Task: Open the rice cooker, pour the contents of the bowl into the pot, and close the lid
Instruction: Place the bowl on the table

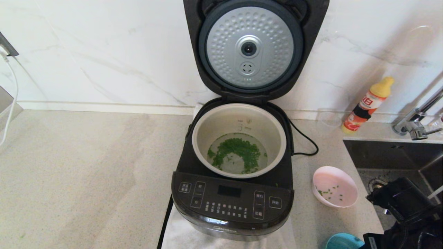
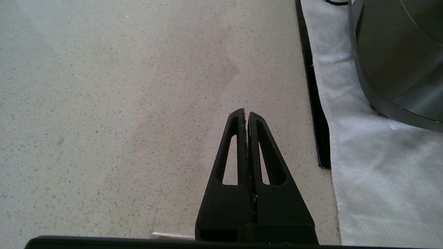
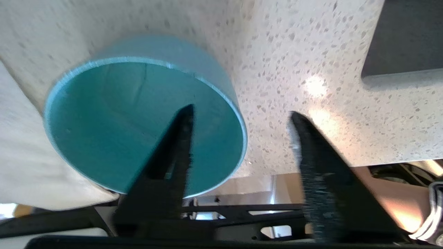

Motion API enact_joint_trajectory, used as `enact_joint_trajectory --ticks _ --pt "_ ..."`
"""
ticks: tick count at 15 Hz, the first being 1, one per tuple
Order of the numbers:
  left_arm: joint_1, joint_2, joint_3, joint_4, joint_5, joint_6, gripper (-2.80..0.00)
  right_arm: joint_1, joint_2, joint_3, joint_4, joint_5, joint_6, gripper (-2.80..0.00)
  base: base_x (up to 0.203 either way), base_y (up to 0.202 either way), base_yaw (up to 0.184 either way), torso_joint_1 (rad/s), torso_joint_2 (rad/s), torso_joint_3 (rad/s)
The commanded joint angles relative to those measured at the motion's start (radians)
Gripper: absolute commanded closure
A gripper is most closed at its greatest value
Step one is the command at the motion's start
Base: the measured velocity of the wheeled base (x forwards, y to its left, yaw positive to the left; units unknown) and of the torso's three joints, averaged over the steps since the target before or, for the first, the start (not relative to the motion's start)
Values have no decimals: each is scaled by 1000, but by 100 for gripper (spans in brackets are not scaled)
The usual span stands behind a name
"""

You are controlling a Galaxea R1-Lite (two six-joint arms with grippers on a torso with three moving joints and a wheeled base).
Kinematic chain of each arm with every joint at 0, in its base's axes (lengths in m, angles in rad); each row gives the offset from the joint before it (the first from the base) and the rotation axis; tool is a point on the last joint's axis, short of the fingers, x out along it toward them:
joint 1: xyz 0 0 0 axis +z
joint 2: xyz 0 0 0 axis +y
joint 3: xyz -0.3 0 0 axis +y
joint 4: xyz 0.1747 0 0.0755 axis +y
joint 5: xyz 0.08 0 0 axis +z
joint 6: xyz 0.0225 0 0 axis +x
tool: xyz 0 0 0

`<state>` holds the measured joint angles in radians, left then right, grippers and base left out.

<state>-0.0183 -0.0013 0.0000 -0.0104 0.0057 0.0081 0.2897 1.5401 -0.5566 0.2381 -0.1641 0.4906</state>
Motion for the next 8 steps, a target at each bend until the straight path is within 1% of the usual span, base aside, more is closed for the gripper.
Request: enact_joint_trajectory --ticks 1,3,5,6,8 --pt "0 0 9 0 0 0 0 -13 -55 -13 0 3 7 -280 0 0 0 0 0 0" --pt "0 0 9 0 0 0 0 -15 -175 -32 13 21 4 -280 0 0 0 0 0 0" --pt "0 0 9 0 0 0 0 -16 -257 -115 105 36 3 -280 0 0 0 0 0 0" --pt "0 0 9 0 0 0 0 -16 -296 -156 167 39 2 0 0 0 0 0 0 0" --pt "0 0 9 0 0 0 0 -15 -351 -222 230 44 2 0 0 0 0 0 0 0"
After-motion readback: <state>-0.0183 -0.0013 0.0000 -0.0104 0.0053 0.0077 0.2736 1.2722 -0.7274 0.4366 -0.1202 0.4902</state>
